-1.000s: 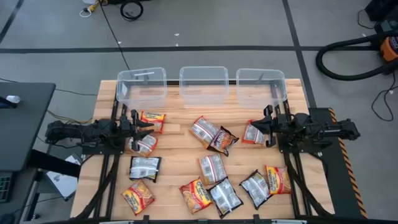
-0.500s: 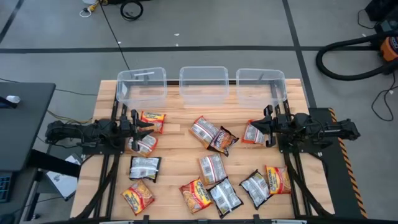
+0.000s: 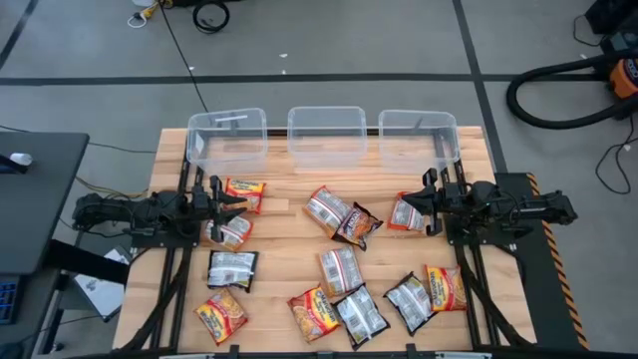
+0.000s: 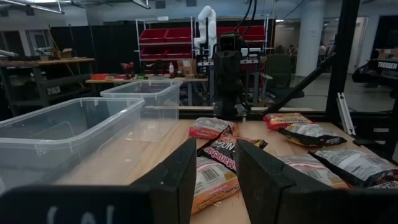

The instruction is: Sort Maruchan noodles

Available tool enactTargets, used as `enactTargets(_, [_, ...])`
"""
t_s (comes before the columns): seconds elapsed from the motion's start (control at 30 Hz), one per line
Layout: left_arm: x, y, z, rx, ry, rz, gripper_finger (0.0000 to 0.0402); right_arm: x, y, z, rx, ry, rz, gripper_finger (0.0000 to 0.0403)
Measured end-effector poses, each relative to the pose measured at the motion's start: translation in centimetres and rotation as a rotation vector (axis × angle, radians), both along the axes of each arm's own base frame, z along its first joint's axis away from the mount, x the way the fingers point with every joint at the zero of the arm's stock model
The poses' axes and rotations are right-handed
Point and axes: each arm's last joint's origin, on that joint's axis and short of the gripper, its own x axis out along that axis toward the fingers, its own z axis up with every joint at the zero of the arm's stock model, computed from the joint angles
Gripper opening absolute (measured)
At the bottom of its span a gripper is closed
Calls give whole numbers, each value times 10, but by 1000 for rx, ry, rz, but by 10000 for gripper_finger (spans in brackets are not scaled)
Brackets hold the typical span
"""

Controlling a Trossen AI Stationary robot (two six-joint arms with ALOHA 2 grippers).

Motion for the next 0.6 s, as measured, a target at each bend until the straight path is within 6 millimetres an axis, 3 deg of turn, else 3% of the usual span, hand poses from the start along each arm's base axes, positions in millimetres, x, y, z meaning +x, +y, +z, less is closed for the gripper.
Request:
enactTargets(0.5, [0,0,1,21,-9,2,117,0,0,0,0,0,0,15])
enactTargets(0.6, [0,0,2,-83,-33,-20,117,0,0,0,0,0,0,15])
